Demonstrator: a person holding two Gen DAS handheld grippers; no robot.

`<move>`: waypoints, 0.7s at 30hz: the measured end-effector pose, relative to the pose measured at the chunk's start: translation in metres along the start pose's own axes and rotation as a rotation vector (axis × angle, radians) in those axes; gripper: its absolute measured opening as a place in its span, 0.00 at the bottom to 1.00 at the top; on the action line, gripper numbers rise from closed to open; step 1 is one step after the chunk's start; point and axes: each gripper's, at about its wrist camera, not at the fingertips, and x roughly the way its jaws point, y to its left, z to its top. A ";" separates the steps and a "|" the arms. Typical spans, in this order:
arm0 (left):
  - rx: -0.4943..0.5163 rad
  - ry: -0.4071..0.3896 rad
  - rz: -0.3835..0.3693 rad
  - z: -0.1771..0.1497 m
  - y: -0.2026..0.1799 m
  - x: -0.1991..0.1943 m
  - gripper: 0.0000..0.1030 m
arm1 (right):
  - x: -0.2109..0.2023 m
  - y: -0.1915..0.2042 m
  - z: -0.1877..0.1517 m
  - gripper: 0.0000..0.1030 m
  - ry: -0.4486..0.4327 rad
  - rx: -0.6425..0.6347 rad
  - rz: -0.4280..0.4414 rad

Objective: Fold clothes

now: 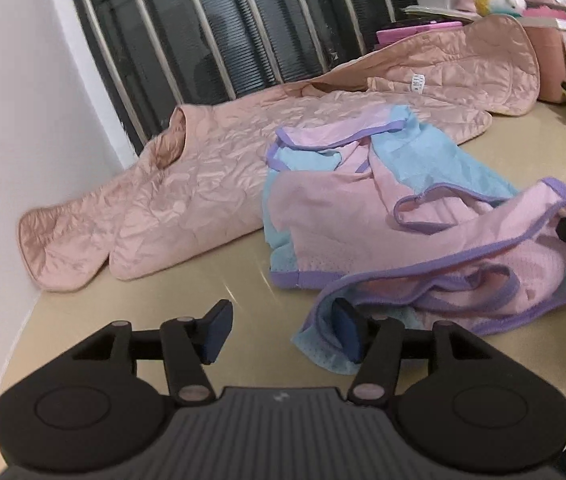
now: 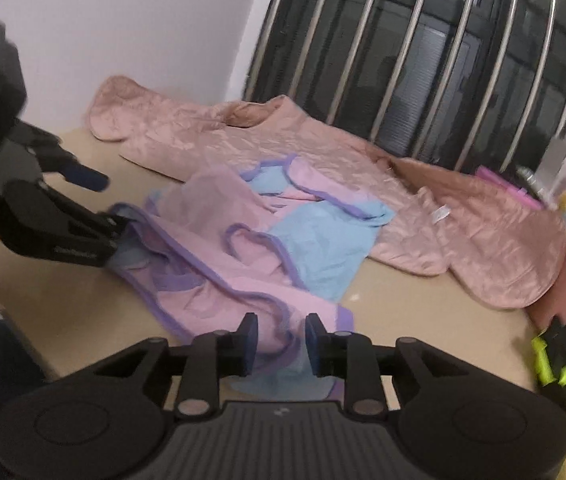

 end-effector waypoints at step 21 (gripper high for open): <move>0.249 -0.101 -0.007 0.001 -0.039 -0.026 0.43 | -0.044 0.017 -0.008 0.04 -0.246 -0.111 -0.114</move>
